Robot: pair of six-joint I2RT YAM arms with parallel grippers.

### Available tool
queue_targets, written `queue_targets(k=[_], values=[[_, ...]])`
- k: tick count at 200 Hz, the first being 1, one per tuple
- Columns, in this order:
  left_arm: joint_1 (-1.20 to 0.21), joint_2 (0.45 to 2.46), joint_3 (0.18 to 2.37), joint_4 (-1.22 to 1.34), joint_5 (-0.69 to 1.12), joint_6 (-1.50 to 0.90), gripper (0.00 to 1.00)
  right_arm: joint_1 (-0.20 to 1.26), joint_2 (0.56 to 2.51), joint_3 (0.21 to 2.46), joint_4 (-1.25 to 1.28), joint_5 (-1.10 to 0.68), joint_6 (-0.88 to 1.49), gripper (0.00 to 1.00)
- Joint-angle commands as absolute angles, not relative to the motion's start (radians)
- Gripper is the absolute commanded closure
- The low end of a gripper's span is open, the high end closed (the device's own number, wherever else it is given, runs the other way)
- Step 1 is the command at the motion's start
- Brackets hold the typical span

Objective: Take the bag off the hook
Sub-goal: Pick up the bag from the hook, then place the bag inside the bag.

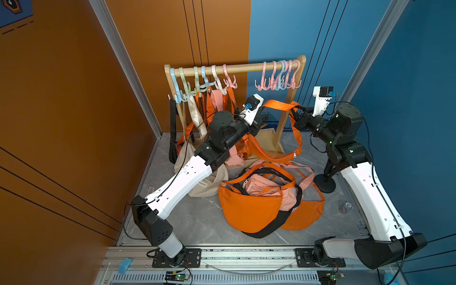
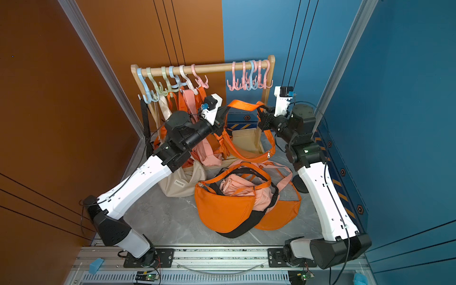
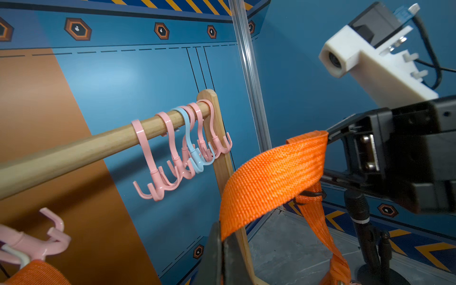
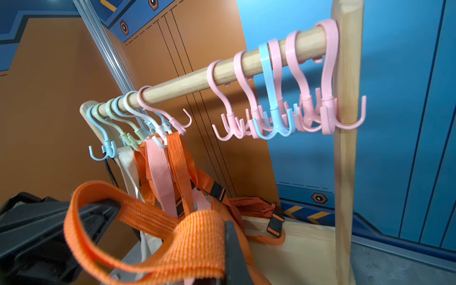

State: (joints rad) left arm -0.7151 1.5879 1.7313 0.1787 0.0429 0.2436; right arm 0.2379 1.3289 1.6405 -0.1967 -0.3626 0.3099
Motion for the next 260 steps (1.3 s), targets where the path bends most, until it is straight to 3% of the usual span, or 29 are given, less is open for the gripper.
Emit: queue_targets(k=[1, 163, 212, 260], values=[[-0.734, 1.511, 1.708, 0.163, -0.009, 0.271, 1.00, 0.250, 1.277, 1.691, -0.281, -0.396, 0.291, 1.00], [-1.053, 0.941, 1.284, -0.011, -0.294, 0.395, 1.00, 0.524, 0.935, 1.498, -0.423, -0.500, 0.234, 1.00], [-1.101, 0.803, 1.274, -0.117, -0.356, 0.393, 1.00, 0.635, 0.936, 1.556, -0.464, -0.481, 0.210, 1.00], [-1.100, 0.850, 1.397, -0.248, -0.387, 0.432, 1.00, 0.677, 1.014, 1.706, -0.518, -0.417, 0.183, 1.00]])
